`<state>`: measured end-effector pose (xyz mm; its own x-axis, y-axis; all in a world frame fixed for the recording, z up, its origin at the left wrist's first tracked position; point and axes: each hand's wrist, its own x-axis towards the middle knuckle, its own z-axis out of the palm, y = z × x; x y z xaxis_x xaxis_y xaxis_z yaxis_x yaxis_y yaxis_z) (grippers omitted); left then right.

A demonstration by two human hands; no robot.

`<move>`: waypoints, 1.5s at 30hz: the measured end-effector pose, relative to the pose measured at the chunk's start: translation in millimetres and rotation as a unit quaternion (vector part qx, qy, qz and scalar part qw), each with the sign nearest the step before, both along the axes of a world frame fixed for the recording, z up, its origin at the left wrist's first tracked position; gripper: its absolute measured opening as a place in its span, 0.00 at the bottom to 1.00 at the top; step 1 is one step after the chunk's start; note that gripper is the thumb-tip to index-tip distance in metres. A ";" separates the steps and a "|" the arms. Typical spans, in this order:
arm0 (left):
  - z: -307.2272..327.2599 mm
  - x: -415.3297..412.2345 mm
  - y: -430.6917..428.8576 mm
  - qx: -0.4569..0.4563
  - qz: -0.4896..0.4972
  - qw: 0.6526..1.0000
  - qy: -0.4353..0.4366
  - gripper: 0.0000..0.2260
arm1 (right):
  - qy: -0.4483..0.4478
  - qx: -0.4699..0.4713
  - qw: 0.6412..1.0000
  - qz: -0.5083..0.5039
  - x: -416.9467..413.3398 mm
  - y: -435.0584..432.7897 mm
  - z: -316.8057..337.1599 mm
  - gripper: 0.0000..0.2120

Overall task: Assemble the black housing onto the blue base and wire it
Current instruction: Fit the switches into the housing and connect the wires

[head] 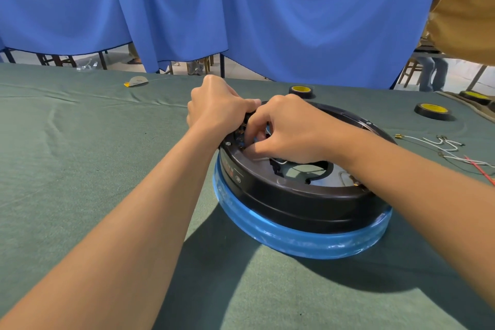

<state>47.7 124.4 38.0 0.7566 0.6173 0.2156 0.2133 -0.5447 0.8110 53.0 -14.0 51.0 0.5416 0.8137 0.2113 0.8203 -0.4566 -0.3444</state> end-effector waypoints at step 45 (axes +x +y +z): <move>-0.3 1.3 0.7 -0.003 0.008 1.000 0.003 0.12 | 0.022 0.004 0.999 -0.033 -3.0 12.8 -5.8 0.08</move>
<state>49.0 125.1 37.7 0.7479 0.6306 0.2072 0.2265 -0.5359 0.8134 50.0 -1.3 45.2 0.6021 0.7750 0.1922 0.7732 -0.5059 -0.3824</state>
